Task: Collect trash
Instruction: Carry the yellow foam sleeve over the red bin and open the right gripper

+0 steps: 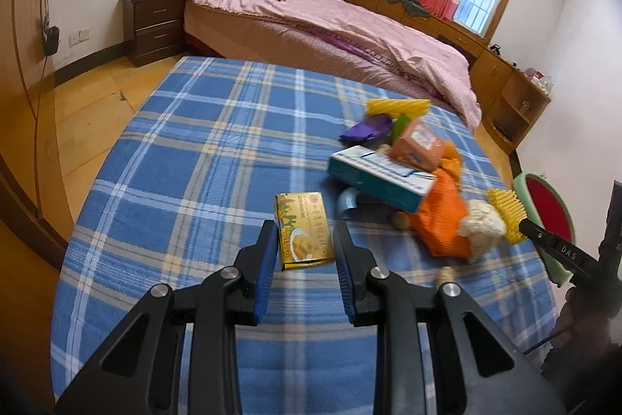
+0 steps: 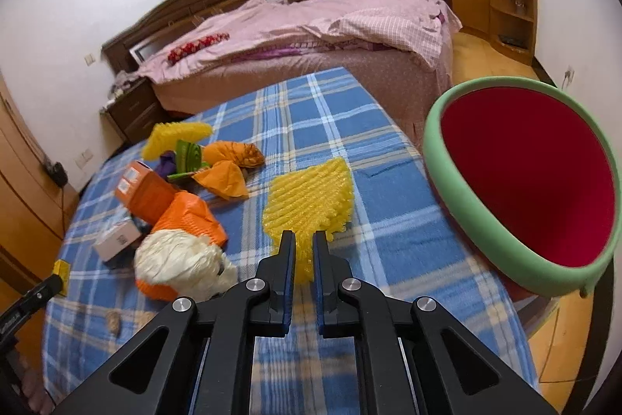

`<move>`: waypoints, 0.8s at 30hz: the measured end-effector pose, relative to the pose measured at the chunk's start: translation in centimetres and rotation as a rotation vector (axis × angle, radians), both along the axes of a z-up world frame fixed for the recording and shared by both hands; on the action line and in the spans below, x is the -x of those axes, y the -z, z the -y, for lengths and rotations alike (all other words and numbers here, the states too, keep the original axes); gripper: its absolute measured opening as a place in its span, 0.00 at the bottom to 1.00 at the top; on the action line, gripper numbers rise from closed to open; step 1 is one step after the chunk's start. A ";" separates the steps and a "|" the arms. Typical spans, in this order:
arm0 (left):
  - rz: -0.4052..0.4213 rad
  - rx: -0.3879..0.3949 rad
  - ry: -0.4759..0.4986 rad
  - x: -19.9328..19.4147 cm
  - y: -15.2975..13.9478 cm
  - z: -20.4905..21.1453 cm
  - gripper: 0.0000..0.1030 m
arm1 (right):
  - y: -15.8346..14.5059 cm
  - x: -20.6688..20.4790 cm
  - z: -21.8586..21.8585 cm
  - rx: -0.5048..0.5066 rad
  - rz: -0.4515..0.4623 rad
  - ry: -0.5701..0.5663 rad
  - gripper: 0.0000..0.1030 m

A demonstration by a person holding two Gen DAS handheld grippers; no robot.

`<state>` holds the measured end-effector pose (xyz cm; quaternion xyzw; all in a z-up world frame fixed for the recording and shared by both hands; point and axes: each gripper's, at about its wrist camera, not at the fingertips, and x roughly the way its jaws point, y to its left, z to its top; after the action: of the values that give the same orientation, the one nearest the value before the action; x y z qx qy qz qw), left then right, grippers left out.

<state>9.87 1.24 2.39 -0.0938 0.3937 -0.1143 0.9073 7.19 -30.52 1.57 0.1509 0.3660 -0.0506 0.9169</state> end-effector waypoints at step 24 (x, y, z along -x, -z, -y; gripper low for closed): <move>0.079 0.032 0.381 2.8 -5.4 16.7 0.29 | -4.1 10.6 10.9 -0.068 0.182 0.241 0.08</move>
<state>7.09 -15.47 7.78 -0.0274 0.3664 -0.2939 0.8824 -3.37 -41.45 5.67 0.2286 0.2619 -0.1341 0.9280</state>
